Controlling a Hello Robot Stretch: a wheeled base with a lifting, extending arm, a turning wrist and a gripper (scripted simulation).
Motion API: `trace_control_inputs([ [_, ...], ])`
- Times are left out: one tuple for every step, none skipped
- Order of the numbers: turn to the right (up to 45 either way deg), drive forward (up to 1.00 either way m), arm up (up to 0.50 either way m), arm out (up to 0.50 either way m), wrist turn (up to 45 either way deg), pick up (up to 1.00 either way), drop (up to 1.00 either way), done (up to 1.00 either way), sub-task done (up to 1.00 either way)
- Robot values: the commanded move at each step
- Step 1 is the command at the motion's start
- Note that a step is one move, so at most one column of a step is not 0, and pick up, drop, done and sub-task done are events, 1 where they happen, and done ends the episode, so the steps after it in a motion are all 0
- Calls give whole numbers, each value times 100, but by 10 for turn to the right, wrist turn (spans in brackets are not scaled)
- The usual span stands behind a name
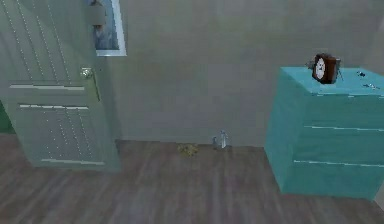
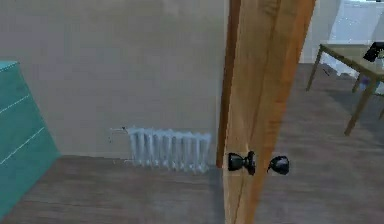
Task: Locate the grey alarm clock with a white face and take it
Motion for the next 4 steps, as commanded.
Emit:
trace_control_inputs([
  [60,0,0,0,0,0,0,0,0],
  [0,100,0,0,0,0,0,0,0],
  [30,0,0,0,0,0,0,0,0],
  [0,40,0,0,0,0,0,0,0],
])
